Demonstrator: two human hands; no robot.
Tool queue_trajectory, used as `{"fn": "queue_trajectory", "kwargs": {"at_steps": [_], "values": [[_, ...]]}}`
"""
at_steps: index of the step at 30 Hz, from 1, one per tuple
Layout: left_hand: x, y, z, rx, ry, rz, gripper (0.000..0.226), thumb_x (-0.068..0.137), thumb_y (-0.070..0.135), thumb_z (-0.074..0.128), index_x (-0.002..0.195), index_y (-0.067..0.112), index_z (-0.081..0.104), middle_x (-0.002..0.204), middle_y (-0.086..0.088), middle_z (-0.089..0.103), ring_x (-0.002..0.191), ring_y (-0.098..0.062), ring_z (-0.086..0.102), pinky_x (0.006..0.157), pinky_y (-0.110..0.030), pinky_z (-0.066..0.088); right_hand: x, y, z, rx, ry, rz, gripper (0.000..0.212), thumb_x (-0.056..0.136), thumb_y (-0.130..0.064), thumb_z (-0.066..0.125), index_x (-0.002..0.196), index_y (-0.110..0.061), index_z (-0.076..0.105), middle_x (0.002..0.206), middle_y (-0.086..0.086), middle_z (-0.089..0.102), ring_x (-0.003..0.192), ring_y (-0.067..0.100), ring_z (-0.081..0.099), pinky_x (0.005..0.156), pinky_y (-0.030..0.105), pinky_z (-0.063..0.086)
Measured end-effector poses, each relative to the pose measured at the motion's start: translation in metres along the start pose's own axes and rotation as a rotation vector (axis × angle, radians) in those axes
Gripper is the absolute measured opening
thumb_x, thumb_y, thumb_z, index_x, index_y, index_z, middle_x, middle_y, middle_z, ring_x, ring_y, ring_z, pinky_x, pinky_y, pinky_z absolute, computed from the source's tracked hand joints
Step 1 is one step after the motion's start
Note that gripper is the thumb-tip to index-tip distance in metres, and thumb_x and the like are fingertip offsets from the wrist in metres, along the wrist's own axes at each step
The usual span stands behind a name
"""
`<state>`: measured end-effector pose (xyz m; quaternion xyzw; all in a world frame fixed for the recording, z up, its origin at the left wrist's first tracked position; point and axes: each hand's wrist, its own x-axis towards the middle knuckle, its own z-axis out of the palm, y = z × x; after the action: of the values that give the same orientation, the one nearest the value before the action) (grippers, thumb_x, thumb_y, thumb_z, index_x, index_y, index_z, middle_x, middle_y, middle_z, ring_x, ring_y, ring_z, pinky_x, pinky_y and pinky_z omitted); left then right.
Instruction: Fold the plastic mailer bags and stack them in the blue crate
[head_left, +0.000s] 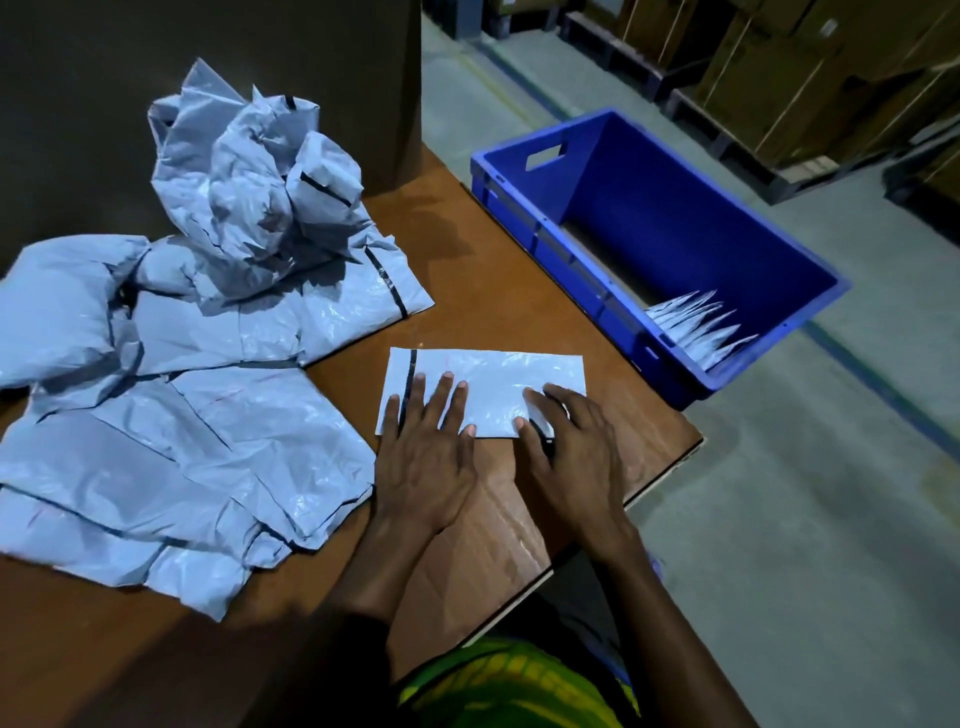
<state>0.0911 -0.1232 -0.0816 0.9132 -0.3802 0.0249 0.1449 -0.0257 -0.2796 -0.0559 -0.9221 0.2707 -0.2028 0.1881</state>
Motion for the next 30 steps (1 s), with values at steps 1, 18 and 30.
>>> {"fn": "queue_trajectory", "kwargs": {"at_steps": [1,18,30], "values": [[-0.001,0.001,0.000,-0.005,-0.011,-0.010,0.060,0.108,0.045,0.020,0.163,0.023,0.030,0.171,0.002,0.023,0.160,-0.024,0.010,0.128,-0.051,0.014,-0.001,0.002,0.001,0.015,0.000,-0.010,0.038,0.103,-0.040,0.062,0.137,-0.023,0.068,0.141,0.000,0.062,0.133,0.019,0.051,0.109,0.041,0.044],[-0.009,-0.008,-0.017,-0.185,0.090,0.141,0.043,0.093,0.026,0.062,0.136,0.022,0.062,0.148,0.000,0.057,0.140,-0.025,0.047,0.111,-0.049,0.040,-0.010,0.020,-0.005,0.029,0.086,-0.130,0.019,0.094,-0.027,0.078,0.112,-0.019,0.076,0.121,-0.001,0.070,0.114,0.024,0.062,0.092,0.046,0.050],[0.051,-0.011,-0.121,-0.446,0.179,0.258,0.030,0.100,0.035,0.061,0.127,0.027,0.069,0.095,0.021,0.070,0.087,-0.006,0.064,0.085,-0.033,0.043,0.060,0.016,-0.062,-0.059,0.444,-0.337,0.028,0.108,-0.025,0.055,0.101,-0.010,0.077,0.093,0.004,0.073,0.087,0.025,0.064,0.082,0.038,0.038]]}}
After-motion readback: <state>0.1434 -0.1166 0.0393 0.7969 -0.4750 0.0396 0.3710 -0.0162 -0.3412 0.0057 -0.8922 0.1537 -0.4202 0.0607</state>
